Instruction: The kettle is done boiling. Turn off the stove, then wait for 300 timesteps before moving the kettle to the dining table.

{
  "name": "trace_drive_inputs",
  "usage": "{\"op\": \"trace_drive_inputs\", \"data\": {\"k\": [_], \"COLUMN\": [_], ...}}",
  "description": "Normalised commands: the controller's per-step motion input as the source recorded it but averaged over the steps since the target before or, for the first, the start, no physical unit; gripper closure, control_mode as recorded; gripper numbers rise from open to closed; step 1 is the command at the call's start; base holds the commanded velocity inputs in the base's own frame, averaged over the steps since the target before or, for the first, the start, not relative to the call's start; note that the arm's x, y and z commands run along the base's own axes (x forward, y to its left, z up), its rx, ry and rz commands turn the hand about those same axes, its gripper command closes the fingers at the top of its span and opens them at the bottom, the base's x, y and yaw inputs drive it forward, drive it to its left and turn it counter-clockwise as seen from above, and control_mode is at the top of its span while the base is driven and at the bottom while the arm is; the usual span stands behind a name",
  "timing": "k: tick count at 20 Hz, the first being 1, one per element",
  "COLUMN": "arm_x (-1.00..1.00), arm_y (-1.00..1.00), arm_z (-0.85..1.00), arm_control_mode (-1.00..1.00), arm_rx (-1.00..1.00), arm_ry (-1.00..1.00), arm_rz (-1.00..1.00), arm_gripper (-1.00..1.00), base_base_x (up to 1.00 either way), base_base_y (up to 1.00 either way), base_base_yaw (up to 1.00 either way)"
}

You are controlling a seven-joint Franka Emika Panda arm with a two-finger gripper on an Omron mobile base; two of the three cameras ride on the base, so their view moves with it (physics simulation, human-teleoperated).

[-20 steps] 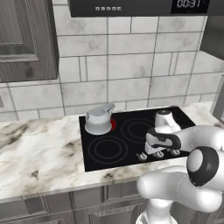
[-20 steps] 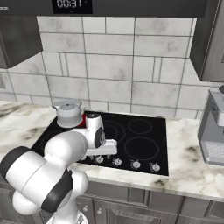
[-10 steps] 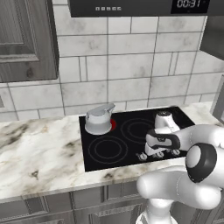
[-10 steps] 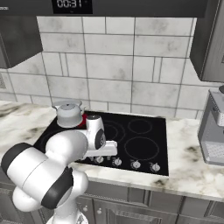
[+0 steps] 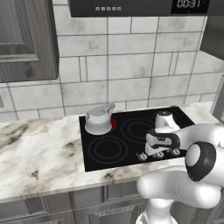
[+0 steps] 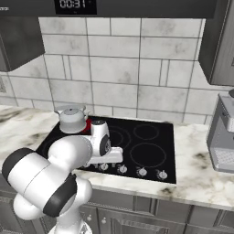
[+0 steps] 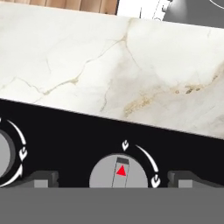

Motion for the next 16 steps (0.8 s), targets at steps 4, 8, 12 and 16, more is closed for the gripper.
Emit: {"op": "trace_drive_inputs", "data": {"k": [4, 8, 12, 16], "arm_x": [-0.10, -0.20, -0.27, -0.19], "arm_y": [0.03, 0.00, 0.00, -0.03], "arm_z": [-0.11, -0.08, -0.13, -0.05], "arm_control_mode": [-1.00, -1.00, -1.00, -1.00], "arm_rx": [0.00, 0.00, 0.00, 0.00], "arm_ry": [0.00, 0.00, 0.00, 0.00], "arm_rz": [0.00, -0.05, -0.13, -0.09], "arm_gripper": [1.00, 1.00, 1.00, 1.00], "base_base_x": [0.00, 0.00, 0.00, 0.00], "base_base_y": [0.00, 0.00, 0.00, 0.00], "base_base_yaw": [0.00, 0.00, 0.00, 0.00]}}
